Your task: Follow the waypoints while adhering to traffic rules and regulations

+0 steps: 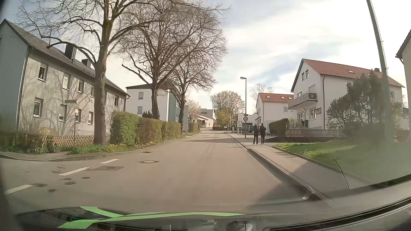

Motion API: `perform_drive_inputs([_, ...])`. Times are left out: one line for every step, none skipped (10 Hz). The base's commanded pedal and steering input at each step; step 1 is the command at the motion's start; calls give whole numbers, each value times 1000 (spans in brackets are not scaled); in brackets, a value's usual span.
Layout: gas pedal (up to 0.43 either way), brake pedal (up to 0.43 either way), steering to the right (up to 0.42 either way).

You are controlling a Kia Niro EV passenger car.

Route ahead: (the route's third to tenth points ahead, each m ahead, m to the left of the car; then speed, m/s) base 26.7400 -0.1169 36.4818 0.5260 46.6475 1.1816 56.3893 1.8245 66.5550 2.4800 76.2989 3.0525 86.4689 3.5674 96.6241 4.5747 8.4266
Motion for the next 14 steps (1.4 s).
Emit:
perform_drive_inputs([118, 0, -1])
perform_drive_inputs([118, 0, -1])
perform_drive_inputs([118, 0, -1])
perform_drive_inputs([118, 0, -1])
perform_drive_inputs([118, 0, -1])
perform_drive_inputs([118, 0, -1])
perform_drive_inputs([118, 0, -1])
perform_drive_inputs([118, 0, -1])
perform_drive_inputs([118, 0, -1])
perform_drive_inputs([118, 0, -1])
perform_drive_inputs([118, 0, -1])
perform_drive_inputs([118, 0, -1])
perform_drive_inputs([118, 0, -1])
perform_drive_inputs([118, 0, -1])
